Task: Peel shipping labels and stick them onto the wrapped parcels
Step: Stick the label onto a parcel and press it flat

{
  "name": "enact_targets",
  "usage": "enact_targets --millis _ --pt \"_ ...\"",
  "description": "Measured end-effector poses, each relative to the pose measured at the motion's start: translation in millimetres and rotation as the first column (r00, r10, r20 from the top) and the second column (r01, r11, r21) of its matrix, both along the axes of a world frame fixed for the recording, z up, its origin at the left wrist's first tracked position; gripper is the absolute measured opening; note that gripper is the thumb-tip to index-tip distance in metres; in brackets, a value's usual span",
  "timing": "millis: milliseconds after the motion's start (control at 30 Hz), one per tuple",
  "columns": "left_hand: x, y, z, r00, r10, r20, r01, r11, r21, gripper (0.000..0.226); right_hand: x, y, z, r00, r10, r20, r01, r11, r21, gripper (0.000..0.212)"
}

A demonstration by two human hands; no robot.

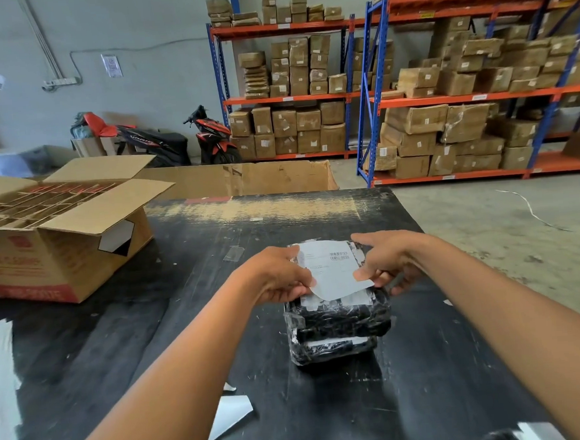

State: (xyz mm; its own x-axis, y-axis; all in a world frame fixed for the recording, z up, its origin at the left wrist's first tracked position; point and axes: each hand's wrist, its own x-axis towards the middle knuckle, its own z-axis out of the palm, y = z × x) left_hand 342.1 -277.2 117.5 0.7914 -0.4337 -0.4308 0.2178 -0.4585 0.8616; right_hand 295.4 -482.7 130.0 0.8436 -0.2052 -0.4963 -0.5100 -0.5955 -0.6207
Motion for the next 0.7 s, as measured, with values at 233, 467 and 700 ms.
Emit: enact_targets --millis 233,467,700 --pt "-20.4 -1.3 -0.8 0.991 -0.058 0.118 0.049 0.996 0.077 0.033 -36.8 22.7 8.9 0.978 0.18 0.105 -0.158 0.969 -0.19 0.076" --pt "-27.7 -8.2 -0.3 0.975 -0.09 0.204 0.045 0.976 0.213 0.033 -40.8 42.1 -4.2 0.958 0.282 0.042 -0.233 0.858 -0.458 0.028" --pt "-27.9 -9.9 -5.7 0.958 -0.101 0.269 0.017 0.954 0.298 0.018 -43.5 54.0 3.6 0.945 0.326 0.015 -0.28 0.836 -0.473 0.068"
